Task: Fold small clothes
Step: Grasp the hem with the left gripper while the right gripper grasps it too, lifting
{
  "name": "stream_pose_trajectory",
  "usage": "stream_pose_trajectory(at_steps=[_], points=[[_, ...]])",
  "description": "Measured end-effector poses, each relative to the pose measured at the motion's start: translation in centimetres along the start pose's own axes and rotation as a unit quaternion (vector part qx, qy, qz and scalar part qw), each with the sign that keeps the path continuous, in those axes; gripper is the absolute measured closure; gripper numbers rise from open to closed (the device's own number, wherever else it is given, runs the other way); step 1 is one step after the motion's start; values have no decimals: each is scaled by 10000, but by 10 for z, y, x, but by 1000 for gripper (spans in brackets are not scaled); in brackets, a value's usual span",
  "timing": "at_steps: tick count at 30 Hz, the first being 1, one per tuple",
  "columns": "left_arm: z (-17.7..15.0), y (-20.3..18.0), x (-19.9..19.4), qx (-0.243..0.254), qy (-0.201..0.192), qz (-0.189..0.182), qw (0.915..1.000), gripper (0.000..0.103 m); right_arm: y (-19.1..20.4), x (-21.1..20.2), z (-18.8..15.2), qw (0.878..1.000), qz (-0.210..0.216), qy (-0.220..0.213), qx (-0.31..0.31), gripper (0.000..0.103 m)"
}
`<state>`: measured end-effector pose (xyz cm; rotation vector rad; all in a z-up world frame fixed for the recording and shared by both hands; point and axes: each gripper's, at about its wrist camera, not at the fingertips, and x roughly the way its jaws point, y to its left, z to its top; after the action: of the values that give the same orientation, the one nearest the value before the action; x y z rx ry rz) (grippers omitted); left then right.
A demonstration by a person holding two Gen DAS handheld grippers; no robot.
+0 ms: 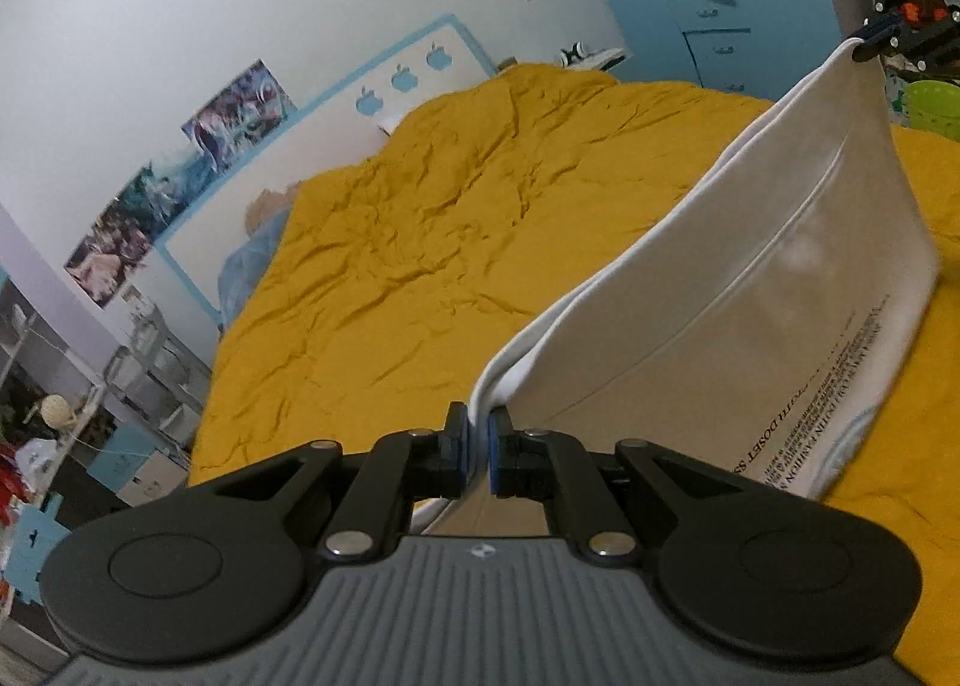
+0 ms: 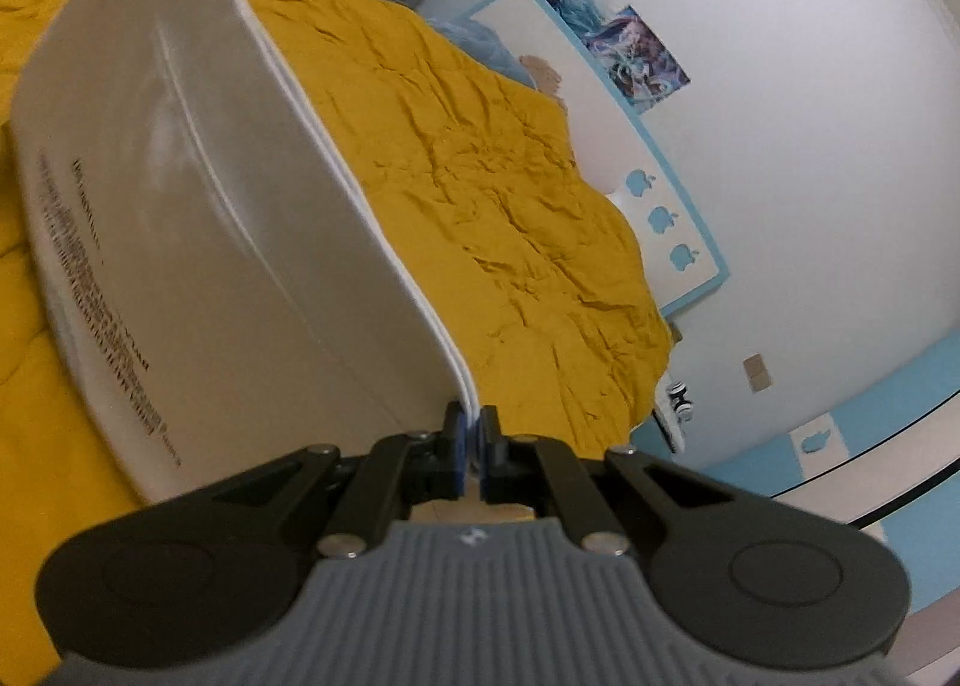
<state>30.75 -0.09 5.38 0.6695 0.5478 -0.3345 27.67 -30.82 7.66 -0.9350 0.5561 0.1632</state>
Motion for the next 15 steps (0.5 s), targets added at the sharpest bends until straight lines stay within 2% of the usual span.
stream_pose_trajectory(at_steps=[3,7,9,15], points=[[2,12,42,-170,94,-178,9997,97,-5,54,12,9999,92,74,74,103],[-5,21,106,-337,408,-365,9979,97,3,129,20,9994,267,161,125,103],[-13,22,143,-458,581,-455,9962,96,13,168,20,9989,364,258,148,103],[-41,13,218,-725,882,-601,9916,96,45,266,10,9963,596,599,181,103]])
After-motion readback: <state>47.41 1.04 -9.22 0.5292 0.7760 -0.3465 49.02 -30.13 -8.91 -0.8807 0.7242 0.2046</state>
